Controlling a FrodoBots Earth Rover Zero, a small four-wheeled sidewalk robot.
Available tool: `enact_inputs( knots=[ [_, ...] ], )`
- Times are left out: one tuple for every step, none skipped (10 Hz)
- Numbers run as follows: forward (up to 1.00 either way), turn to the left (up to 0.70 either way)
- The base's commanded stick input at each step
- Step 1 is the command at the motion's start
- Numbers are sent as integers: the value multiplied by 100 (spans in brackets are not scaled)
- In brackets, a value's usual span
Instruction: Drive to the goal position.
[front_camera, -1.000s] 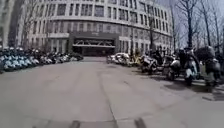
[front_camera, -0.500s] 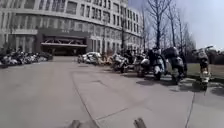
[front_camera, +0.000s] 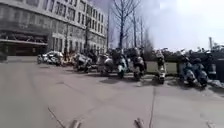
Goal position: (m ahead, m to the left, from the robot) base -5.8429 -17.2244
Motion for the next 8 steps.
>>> enact_inputs(
  knots=[
    [100,-27],
    [100,-27],
    [100,-27],
    [73,-32],
    [0,-45],
    [0,-45],
    [0,-45],
    [0,-45]
  ],
)
